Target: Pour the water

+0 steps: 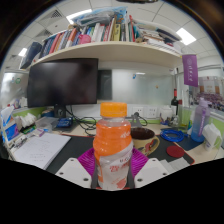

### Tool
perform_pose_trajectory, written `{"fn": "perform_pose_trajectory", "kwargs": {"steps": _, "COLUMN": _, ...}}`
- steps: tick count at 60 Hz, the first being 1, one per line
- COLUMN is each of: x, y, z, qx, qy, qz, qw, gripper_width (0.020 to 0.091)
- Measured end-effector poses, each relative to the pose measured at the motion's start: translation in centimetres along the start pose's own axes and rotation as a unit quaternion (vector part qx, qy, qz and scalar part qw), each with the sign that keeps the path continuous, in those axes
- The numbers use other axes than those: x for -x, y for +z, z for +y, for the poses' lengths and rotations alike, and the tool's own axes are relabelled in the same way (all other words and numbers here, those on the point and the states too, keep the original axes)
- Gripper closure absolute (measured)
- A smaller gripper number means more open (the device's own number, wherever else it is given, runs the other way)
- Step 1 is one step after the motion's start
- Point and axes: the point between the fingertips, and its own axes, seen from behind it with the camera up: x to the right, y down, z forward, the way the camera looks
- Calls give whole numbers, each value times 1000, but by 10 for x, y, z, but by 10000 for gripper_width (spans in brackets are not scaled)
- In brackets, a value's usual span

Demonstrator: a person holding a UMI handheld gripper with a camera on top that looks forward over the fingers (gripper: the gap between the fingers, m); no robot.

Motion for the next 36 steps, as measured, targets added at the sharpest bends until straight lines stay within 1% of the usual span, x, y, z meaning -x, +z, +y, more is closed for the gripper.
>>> {"fn": "perform_pose_trajectory", "kwargs": {"steps": 5, "x": -2, "y": -1, "z": 1, "qx": 2, "qy": 3, "qz": 3, "qw": 1000, "gripper_width": 693}}
{"fn": "perform_pose_trajectory", "kwargs": {"steps": 11, "x": 6, "y": 0, "z": 0, "qx": 17, "qy": -12, "qz": -6, "qw": 1000, "gripper_width": 695}}
{"fn": "perform_pose_trajectory", "kwargs": {"steps": 19, "x": 37, "y": 4, "z": -23, "qx": 23, "qy": 4, "qz": -29, "qw": 999, "gripper_width": 698}}
{"fn": "perform_pose_trajectory", "kwargs": {"steps": 23, "x": 52, "y": 13, "z": -38, "qx": 27, "qy": 65, "qz": -32, "qw": 997, "gripper_width": 697}}
{"fn": "perform_pose_trajectory", "kwargs": {"steps": 29, "x": 60, "y": 31, "z": -61, "qx": 35, "qy": 204, "qz": -21, "qw": 978, "gripper_width": 694}}
{"fn": "perform_pose_trajectory", "kwargs": {"steps": 34, "x": 61, "y": 44, "z": -84, "qx": 26, "qy": 323, "qz": -18, "qw": 946, "gripper_width": 695}}
{"fn": "perform_pose_trajectory", "kwargs": {"steps": 36, "x": 59, "y": 47, "z": -95, "qx": 15, "qy": 364, "qz": -16, "qw": 931, "gripper_width": 695}}
